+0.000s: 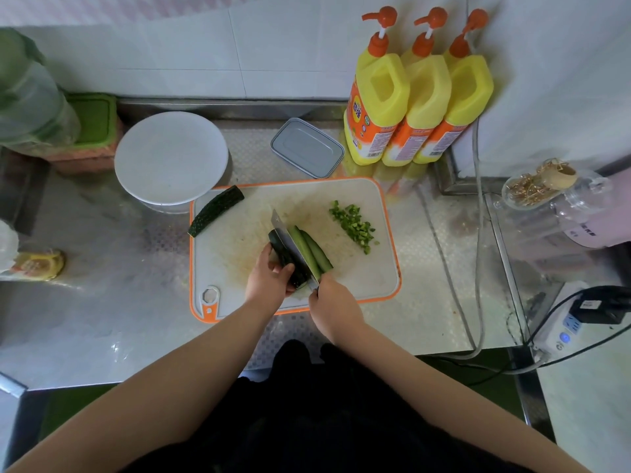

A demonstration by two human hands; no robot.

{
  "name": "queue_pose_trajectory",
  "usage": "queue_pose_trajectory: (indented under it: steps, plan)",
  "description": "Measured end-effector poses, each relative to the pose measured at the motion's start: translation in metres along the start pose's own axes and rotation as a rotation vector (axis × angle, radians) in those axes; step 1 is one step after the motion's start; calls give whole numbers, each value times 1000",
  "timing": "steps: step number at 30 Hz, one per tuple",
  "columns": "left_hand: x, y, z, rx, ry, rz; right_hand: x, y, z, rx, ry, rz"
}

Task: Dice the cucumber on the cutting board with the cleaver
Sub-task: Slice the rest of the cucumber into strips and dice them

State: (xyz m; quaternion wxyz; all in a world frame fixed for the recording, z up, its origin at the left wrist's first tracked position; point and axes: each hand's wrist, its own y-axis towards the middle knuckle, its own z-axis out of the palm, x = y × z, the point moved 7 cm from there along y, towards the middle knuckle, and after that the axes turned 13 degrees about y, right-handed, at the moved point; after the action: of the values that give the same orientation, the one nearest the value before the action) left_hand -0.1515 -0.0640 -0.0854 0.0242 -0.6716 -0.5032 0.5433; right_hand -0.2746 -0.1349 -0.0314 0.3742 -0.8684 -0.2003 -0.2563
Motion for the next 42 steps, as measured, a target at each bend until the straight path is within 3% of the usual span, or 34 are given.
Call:
queue_pose_trajectory:
  steps: [42]
  plan:
    - [15,13,4,-18,52,60,3,-7,8,7,-42,2]
